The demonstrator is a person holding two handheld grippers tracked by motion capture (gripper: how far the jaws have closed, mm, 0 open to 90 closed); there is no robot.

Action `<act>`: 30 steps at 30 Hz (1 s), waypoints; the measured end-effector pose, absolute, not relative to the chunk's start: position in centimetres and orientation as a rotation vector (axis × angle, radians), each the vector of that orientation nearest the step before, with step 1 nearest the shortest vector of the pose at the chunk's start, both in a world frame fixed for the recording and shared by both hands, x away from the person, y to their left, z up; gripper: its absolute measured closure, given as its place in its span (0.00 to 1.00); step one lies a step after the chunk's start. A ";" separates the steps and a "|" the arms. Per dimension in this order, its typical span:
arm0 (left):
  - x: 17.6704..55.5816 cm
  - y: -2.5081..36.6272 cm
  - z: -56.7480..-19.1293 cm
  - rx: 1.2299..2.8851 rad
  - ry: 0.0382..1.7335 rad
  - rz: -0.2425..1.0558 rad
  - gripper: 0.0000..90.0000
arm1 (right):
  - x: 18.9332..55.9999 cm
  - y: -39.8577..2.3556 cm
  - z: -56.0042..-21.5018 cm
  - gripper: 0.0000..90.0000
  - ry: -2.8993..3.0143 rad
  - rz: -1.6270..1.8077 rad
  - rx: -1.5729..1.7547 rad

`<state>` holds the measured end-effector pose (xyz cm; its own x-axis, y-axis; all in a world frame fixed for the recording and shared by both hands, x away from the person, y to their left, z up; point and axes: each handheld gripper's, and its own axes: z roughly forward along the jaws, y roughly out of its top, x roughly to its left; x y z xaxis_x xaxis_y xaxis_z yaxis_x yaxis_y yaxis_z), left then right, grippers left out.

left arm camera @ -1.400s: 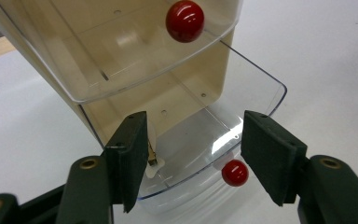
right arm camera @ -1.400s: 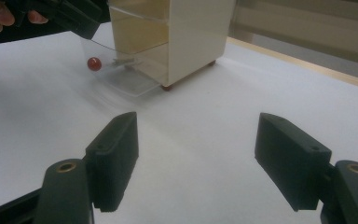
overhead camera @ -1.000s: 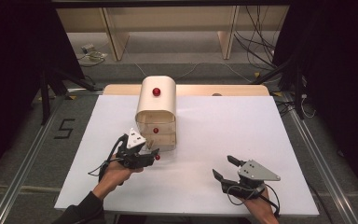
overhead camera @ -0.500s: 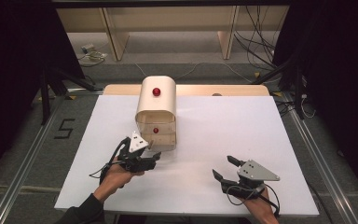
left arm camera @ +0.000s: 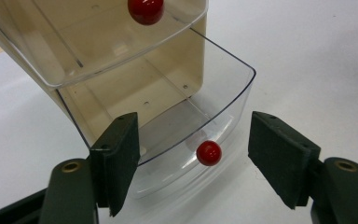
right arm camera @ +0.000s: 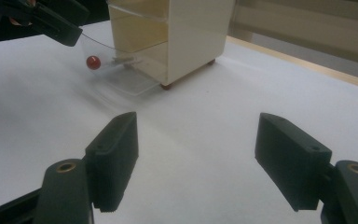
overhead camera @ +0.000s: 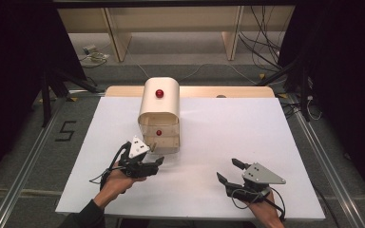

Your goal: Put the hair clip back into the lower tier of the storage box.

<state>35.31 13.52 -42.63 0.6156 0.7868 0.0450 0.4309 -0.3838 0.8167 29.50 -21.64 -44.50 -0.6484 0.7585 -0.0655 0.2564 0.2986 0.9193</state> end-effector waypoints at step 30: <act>34.5 13.5 -43.6 2.086 0.941 0.534 0.36 | 29.5 -21.6 -44.5 0.34 2.074 1.329 0.898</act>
